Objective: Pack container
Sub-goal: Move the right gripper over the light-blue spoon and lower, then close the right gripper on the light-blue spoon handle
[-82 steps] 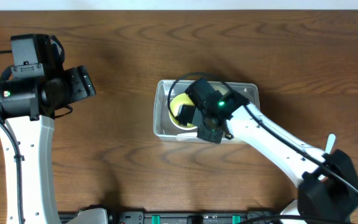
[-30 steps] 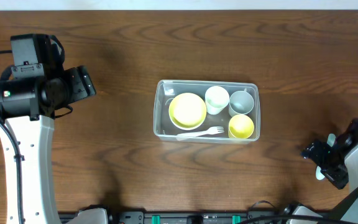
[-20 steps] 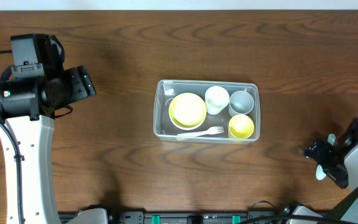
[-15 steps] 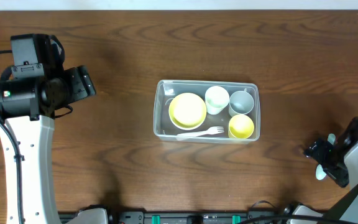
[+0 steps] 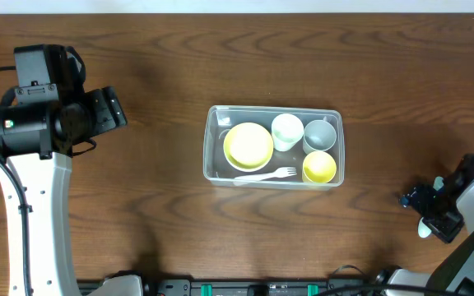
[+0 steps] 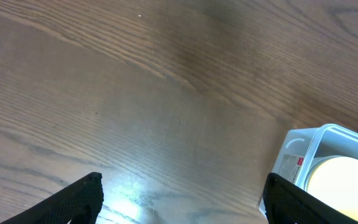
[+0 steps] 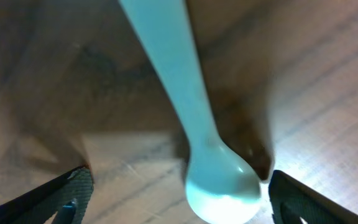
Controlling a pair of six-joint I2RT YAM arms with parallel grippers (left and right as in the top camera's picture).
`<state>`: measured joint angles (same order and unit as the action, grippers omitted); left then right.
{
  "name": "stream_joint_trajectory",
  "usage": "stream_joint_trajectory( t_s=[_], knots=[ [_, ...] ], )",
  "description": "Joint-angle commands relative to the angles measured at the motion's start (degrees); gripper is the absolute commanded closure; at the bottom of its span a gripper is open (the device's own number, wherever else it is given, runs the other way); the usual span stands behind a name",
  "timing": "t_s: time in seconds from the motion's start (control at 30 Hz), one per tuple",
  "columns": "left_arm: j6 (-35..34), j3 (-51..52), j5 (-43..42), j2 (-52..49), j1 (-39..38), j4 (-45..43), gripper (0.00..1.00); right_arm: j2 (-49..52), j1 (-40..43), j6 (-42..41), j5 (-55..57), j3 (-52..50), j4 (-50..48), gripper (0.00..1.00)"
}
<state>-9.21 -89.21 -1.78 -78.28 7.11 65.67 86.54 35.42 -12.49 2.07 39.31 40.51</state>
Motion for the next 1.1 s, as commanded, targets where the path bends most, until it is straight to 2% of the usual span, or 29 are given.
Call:
stream_joint_trajectory(
  t_s=[0.0, 0.17, 0.3, 0.43, 0.8, 0.97, 1.07],
  knots=[
    [-0.57, 0.22, -0.39, -0.35, 0.26, 0.04, 0.18, 3.41, 0.15, 0.98, -1.05, -1.25, -0.48, 0.11],
    [-0.57, 0.22, -0.39, -0.33, 0.26, 0.04, 0.18, 4.17, 0.15, 0.98, -1.05, -1.25, -0.44, 0.18],
    [-0.57, 0.22, -0.39, -0.33, 0.26, 0.04, 0.18, 4.17, 0.15, 0.98, -1.09, -1.25, -0.42, 0.30],
    [-0.57, 0.22, -0.39, -0.33, 0.26, 0.04, 0.18, 4.17, 0.15, 0.96, -1.09, -1.25, -0.11, 0.39],
    [-0.57, 0.22, -0.39, -0.33, 0.26, -0.17, 0.18, 4.17, 0.15, 0.96, -1.05, -1.25, 2.71, 0.37],
    [-0.55, 0.22, -0.39, -0.35, 0.26, -0.15, 0.18, 4.17, 0.15, 0.96, -1.03, -1.27, 3.61, 0.41],
    [-0.57, 0.22, -0.39, -0.33, 0.26, -0.15, 0.18, 4.17, 0.15, 0.96, -1.03, -1.29, 3.69, 0.50]
  ],
)
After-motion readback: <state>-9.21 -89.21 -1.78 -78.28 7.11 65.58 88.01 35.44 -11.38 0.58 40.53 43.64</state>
